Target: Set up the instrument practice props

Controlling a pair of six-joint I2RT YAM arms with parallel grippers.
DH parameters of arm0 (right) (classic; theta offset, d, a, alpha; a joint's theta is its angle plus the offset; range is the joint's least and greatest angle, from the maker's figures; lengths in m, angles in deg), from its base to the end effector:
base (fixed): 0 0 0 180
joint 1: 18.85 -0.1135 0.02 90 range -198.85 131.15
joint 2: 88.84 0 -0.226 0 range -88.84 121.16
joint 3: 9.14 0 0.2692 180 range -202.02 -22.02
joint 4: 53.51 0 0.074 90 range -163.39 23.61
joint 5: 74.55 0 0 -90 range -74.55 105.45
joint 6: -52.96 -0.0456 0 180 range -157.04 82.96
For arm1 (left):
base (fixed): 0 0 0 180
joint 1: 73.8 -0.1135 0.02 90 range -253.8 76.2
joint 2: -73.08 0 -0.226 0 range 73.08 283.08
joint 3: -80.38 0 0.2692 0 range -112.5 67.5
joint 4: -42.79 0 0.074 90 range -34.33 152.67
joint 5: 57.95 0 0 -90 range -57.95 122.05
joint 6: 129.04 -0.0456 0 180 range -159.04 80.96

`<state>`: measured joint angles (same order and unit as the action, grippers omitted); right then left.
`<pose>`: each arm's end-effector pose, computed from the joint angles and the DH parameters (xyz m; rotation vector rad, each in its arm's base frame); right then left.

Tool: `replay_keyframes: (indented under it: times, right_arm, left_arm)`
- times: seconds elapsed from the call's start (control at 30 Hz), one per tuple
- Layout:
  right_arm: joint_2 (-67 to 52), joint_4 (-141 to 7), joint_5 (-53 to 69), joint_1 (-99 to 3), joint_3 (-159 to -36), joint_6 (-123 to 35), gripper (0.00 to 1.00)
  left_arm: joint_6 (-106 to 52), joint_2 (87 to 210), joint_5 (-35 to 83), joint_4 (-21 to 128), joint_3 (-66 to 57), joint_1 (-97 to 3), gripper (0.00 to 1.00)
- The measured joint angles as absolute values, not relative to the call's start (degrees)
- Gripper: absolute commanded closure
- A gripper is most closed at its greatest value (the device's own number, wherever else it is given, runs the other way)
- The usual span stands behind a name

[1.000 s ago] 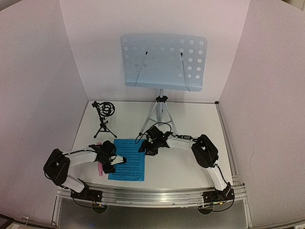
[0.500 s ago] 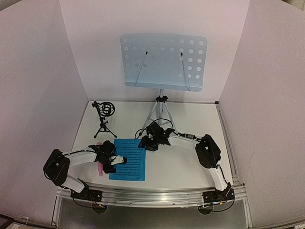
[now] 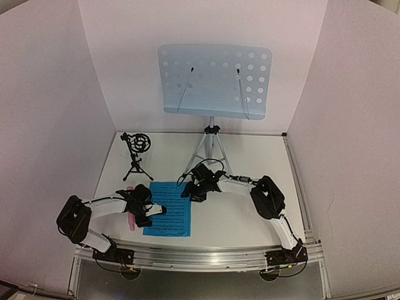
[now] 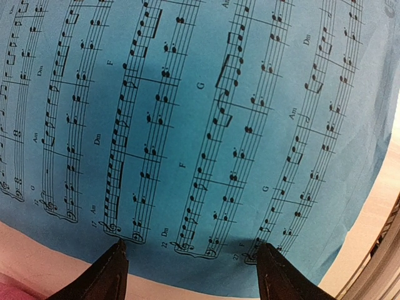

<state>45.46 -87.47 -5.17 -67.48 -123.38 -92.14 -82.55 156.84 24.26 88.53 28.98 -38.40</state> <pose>0.3179 0.3853 0.0885 -0.0072 2.8482 1.0456 0.1981 -0.1484 0.0775 1.8715 2.2413 -0.1768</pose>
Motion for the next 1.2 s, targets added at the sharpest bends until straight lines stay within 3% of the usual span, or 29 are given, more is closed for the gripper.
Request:
replay_keyframes:
  times: [0.53,0.77,1.2]
  right_arm:
    - [46.20,-84.34,-8.57,-67.07,-123.23,-93.59,0.48]
    - [46.20,-82.80,-9.06,-66.99,-123.23,-93.66,0.54]
    - [46.20,-80.94,-9.81,-66.94,-123.11,-94.70,0.94]
  left_arm:
    - [-82.57,156.84,24.23,88.42,28.98,-38.40,0.29]
    - [-82.57,156.84,24.23,88.38,28.98,-38.40,0.29]
    - [-82.68,156.82,24.23,88.34,28.98,-38.40,0.29]
